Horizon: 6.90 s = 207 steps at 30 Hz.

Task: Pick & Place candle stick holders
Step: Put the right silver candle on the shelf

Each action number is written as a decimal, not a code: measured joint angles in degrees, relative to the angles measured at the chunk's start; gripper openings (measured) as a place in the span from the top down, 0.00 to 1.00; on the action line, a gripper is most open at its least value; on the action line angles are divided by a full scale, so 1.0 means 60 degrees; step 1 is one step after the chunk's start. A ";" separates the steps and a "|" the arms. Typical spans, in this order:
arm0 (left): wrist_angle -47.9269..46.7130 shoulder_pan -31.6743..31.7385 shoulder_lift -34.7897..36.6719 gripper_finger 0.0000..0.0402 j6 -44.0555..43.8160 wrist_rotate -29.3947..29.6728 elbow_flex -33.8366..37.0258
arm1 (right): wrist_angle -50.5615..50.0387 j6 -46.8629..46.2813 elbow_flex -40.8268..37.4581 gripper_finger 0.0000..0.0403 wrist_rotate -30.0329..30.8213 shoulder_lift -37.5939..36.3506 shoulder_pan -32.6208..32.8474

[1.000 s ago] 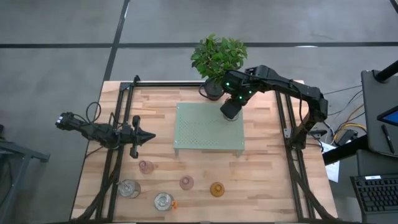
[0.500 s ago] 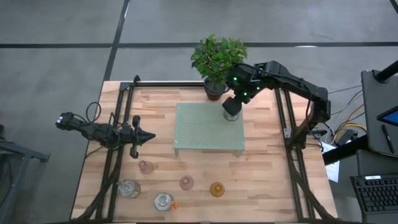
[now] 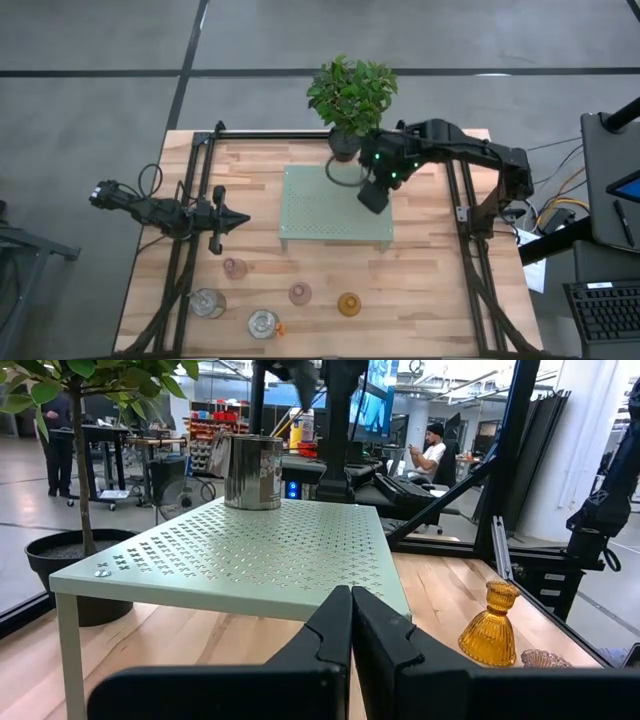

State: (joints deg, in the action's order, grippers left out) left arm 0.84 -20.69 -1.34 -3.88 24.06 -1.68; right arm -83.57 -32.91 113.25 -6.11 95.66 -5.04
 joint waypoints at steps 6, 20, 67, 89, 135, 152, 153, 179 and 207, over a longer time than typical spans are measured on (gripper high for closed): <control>0.0003 -0.0002 0.0000 0.98 -0.0003 -0.0002 0.0001 | 0.0212 -0.0520 -0.0018 0.50 0.0161 0.0000 0.0963; 0.0000 -0.0003 0.0002 0.98 0.0000 0.0002 0.0001 | 0.1757 -0.1024 -0.0347 0.50 0.0979 0.0022 0.3394; 0.0003 -0.0003 0.0000 0.98 0.0000 -0.0002 0.0001 | 0.5396 0.1827 -0.2432 0.94 0.3825 0.0619 0.5835; 0.0180 -0.0003 -0.0049 0.98 -0.0575 0.0002 0.0016 | 1.0344 0.3188 -0.6250 0.98 0.5997 -0.0840 0.7319; -0.3630 -0.3000 -0.9794 0.64 -0.6240 -0.0184 -0.8801 | 1.2254 0.4817 -1.0025 0.98 0.6023 -0.4256 0.6838; -0.7056 -0.4792 -1.5355 0.64 -0.8681 -0.0666 -1.2949 | 1.2178 0.4732 -1.0025 0.98 0.6022 -0.4255 0.6830; -0.7085 -0.4830 -1.5570 0.64 -0.8792 -0.0816 -1.3038 | 1.2178 0.4732 -1.0025 0.98 0.6025 -0.4251 0.6830; -0.7596 -0.4917 -1.7246 0.64 -0.9939 -0.2382 -1.3630 | 1.2181 0.4583 -1.0104 0.98 0.5945 -0.4226 0.6834; -0.7807 -0.4819 -1.7462 0.99 -0.8788 -0.1819 -1.3608 | 1.2193 0.4593 -1.0167 0.98 0.5952 -0.4226 0.6830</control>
State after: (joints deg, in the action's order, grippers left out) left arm -46.00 -49.61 -106.11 -56.61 13.15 -83.33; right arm -10.41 -5.34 52.25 29.61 70.30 35.94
